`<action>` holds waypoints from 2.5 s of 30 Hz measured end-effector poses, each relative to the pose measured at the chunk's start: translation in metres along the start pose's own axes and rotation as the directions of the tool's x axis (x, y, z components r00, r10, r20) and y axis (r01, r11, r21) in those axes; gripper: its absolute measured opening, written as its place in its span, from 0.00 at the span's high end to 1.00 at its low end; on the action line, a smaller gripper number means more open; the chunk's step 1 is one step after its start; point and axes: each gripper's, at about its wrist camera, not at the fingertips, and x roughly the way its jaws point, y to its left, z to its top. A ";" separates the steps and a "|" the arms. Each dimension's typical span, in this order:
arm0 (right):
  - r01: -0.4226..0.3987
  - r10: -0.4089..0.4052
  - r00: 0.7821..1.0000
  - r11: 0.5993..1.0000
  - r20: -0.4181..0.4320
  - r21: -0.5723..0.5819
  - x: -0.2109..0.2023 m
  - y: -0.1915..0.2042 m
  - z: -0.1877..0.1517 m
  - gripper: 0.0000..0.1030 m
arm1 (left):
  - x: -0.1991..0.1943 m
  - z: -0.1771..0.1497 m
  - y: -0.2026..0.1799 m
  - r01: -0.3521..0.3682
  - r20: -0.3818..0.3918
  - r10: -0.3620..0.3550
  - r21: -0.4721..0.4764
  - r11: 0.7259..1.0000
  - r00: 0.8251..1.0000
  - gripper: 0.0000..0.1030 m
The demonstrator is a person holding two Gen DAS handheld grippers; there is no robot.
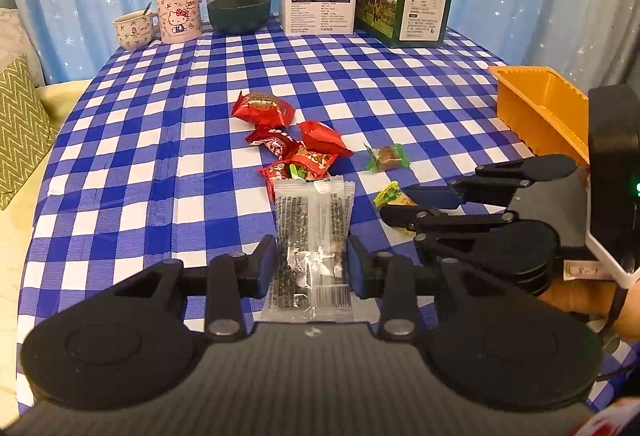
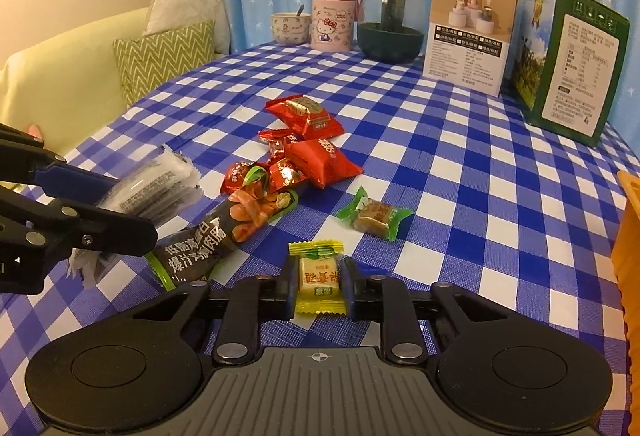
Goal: Organize snacks
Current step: 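Carry both held snacks over the orange tray and open both tools, then withdraw both open tools from the tray back toward the snack pile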
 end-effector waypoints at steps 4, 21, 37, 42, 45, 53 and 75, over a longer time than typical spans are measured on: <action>0.019 -0.019 1.000 1.000 0.010 0.000 -0.010 0.001 -0.002 0.79 | 0.000 0.002 -0.004 0.006 0.004 -0.006 -0.002 1.000 1.000 0.67; 0.264 -0.291 0.950 0.942 0.110 0.207 -0.153 -0.074 -0.007 0.79 | -0.019 0.044 -0.107 0.143 0.093 -0.153 0.109 0.984 0.984 0.67; 0.446 -0.544 0.835 0.759 0.086 0.474 -0.249 -0.189 -0.063 0.79 | 0.013 0.076 -0.244 0.300 0.106 -0.332 0.239 0.924 0.937 0.67; 0.434 -0.537 0.842 0.734 0.055 0.523 -0.253 -0.206 -0.074 0.79 | 0.030 0.077 -0.265 0.331 0.092 -0.366 0.267 0.905 0.926 0.67; 0.420 -0.527 0.849 0.729 0.050 0.540 -0.253 -0.210 -0.077 0.79 | 0.037 0.076 -0.268 0.341 0.095 -0.377 0.266 0.901 0.921 0.65; 0.397 -0.499 0.865 0.738 0.046 0.546 -0.242 -0.211 -0.073 0.79 | 0.045 0.074 -0.252 0.322 0.097 -0.352 0.237 0.916 0.931 0.54; 0.352 -0.484 0.870 0.740 0.091 0.574 -0.239 -0.209 -0.069 0.39 | 0.041 0.072 -0.232 0.283 0.091 -0.306 0.204 0.937 0.948 0.54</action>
